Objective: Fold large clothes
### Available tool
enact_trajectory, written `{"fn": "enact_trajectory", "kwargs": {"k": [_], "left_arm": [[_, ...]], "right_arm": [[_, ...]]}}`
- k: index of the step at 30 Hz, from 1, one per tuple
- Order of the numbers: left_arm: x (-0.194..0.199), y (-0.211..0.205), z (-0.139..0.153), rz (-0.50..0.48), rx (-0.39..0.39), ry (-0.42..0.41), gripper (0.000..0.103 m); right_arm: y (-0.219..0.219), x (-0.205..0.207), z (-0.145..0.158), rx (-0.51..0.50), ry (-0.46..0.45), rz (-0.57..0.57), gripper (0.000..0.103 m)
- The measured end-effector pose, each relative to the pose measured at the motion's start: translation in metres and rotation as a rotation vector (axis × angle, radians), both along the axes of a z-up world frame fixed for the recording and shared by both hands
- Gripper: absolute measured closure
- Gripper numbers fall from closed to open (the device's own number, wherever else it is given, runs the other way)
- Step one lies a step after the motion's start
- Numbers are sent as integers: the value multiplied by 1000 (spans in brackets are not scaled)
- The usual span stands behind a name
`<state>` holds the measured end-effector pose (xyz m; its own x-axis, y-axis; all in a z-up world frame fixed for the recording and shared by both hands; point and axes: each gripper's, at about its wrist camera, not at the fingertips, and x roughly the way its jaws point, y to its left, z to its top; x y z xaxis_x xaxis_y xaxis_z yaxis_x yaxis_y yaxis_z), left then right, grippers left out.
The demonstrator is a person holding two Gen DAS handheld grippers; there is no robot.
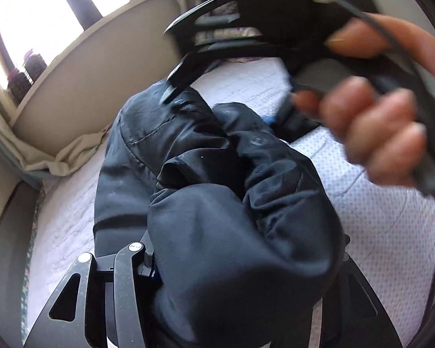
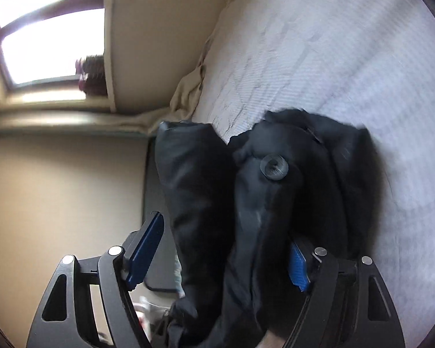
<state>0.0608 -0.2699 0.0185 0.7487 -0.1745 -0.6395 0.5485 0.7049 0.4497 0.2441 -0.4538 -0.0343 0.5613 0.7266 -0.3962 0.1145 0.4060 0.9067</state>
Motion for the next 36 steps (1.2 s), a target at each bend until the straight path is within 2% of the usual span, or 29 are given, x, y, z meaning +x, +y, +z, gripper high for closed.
{"fn": "enact_trajectory", "kwargs": {"k": [4, 7, 11, 15, 17, 19, 22, 24, 25, 27, 29, 30, 33, 36], "left_arm": [[4, -9, -3, -22, 22, -3, 46], [0, -22, -6, -50, 34, -15, 46], [-3, -38, -17, -94, 56, -17, 42], [3, -44, -38, -122, 66, 15, 39], [0, -43, -46, -134, 74, -10, 38], [0, -40, -45, -139, 66, -30, 36], [1, -37, -41, -135, 51, -30, 35], [2, -37, -41, -136, 44, -26, 35], [3, -37, -41, -138, 45, -28, 35], [1, -38, -41, -140, 51, -35, 35], [-4, -40, -42, -141, 55, -39, 35], [-4, -41, -42, -141, 56, -41, 34], [-14, -46, -42, -139, 61, -40, 34], [-17, -49, -41, -136, 58, -25, 32]], "right_arm": [[5, 6, 13, -119, -12, 41, 70], [10, 6, 24, -271, -39, 62, 78], [3, 3, 25, -351, -28, 42, 80], [0, 5, -3, -436, 79, 30, 81], [2, 8, -9, -457, 112, 31, 81], [2, 6, 0, -463, 110, 24, 75], [1, -2, 34, -555, 75, -7, 61], [-2, -13, 61, -651, 22, -87, 61], [-2, -17, 68, -659, -8, -115, 61], [5, -18, 82, -593, -110, -105, 61], [20, -12, 85, -553, -150, -39, 65], [28, -7, 79, -533, -142, 7, 71], [38, 4, 55, -512, -55, 69, 81], [46, 20, 31, -546, 20, 113, 94]]}}
